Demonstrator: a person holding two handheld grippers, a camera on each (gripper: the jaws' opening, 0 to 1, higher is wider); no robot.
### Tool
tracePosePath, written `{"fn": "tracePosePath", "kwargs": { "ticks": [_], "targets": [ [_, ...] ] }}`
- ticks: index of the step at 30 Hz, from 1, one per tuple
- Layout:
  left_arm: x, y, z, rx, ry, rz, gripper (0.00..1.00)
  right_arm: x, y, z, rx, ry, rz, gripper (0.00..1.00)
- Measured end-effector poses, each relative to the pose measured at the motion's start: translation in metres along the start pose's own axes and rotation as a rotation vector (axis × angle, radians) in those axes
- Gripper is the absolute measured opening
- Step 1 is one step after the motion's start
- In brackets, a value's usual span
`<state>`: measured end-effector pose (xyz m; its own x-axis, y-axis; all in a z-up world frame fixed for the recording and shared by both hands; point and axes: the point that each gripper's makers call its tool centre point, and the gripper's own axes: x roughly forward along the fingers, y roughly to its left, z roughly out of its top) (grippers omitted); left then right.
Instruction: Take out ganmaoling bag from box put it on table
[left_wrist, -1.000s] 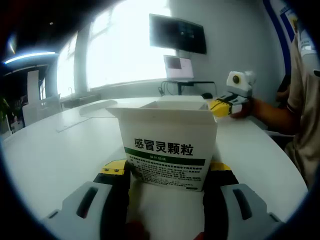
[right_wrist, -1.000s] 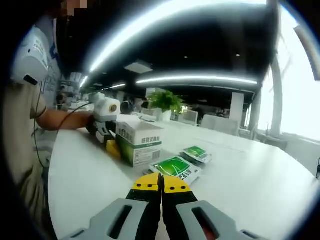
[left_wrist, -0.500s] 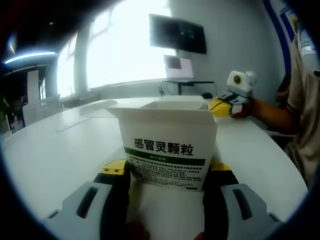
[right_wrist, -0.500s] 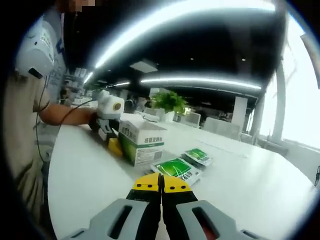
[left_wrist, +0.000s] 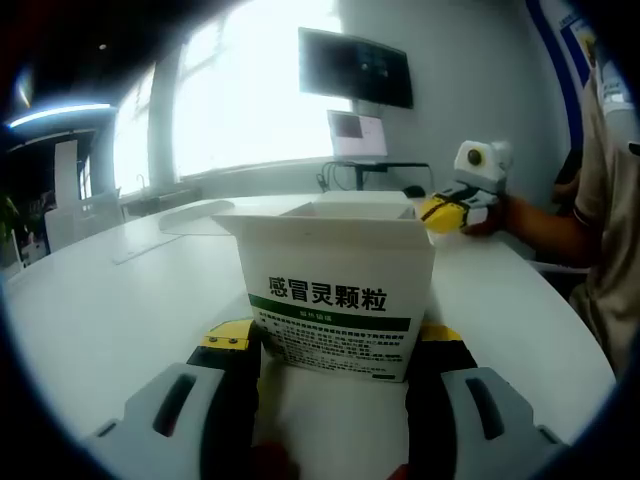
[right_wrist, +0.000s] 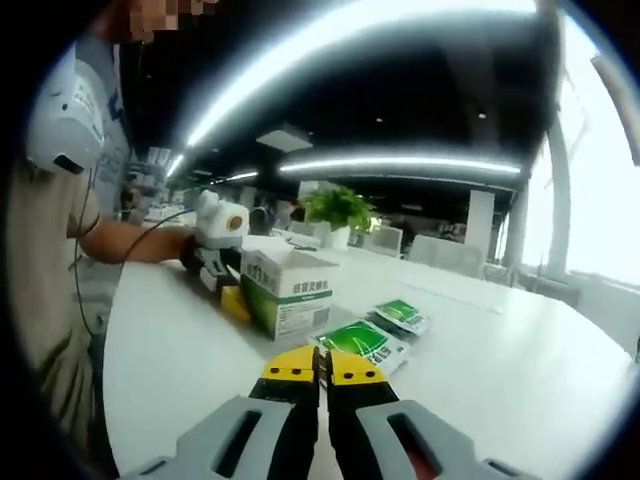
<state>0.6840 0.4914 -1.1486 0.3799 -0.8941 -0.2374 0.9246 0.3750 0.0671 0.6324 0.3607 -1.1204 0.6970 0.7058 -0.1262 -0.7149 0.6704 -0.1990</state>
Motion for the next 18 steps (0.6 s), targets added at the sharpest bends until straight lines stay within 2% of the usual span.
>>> {"fn": "tracePosePath", "kwargs": {
  "ticks": [7,12,18],
  "targets": [
    [0.0,0.0,0.0,0.0,0.0,0.0,0.49,0.008,0.01,0.0,-0.148,0.052,0.02,0.0],
    [0.0,0.0,0.0,0.0,0.001,0.0,0.49,0.011,0.023,0.012,-0.192,0.046,0.056,0.0],
    [0.0,0.0,0.0,0.001,0.0,0.0,0.49,0.016,0.03,0.03,-0.254,0.034,0.074,0.0]
  ]
}}
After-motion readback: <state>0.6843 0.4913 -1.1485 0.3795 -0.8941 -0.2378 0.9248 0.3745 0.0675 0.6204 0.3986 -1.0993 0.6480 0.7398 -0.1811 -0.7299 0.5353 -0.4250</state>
